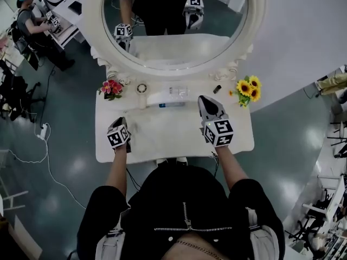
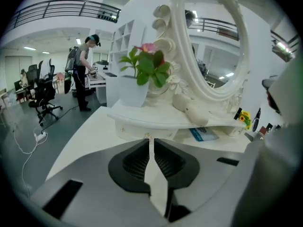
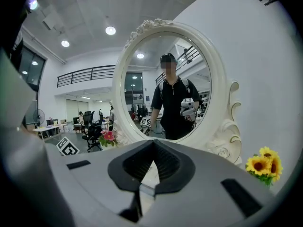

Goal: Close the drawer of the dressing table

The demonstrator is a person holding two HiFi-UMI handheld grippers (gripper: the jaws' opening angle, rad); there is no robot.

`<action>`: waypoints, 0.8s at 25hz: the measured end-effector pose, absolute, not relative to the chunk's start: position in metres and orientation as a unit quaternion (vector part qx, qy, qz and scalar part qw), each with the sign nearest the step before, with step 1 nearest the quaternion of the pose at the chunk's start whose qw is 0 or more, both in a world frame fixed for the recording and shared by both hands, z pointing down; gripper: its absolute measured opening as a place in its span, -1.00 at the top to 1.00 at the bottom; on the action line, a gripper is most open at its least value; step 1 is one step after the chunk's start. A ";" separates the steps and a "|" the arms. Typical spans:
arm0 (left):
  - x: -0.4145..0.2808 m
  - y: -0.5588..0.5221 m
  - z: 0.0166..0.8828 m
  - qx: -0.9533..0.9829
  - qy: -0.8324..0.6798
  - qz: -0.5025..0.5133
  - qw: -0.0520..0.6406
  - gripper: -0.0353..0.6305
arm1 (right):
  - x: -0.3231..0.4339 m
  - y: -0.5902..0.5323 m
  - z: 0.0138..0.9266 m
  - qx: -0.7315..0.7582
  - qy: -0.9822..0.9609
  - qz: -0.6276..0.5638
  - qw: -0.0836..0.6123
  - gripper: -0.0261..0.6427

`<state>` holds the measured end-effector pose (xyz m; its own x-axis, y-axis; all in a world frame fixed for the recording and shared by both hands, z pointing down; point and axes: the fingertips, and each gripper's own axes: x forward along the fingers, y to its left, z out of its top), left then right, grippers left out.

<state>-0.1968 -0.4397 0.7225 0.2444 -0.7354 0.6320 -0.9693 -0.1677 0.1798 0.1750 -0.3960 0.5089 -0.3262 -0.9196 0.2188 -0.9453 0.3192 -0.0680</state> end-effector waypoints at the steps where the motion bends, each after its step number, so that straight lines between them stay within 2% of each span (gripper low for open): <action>1: -0.194 -0.437 0.713 0.742 -0.578 0.202 0.274 0.77 | 0.174 -0.397 0.509 0.574 -0.811 0.092 0.070 0.91; 7: -0.177 -0.435 0.627 0.778 -0.574 0.142 0.215 0.82 | 0.160 -0.409 0.502 0.560 -0.823 0.082 0.057 0.91; 14: -0.134 -0.438 0.522 0.829 -0.540 0.109 0.096 0.82 | 0.160 -0.416 0.485 0.567 -0.821 0.060 0.037 0.91; 20: -0.106 -0.435 0.474 0.847 -0.522 0.095 0.033 0.82 | 0.163 -0.414 0.479 0.572 -0.818 0.050 0.033 0.91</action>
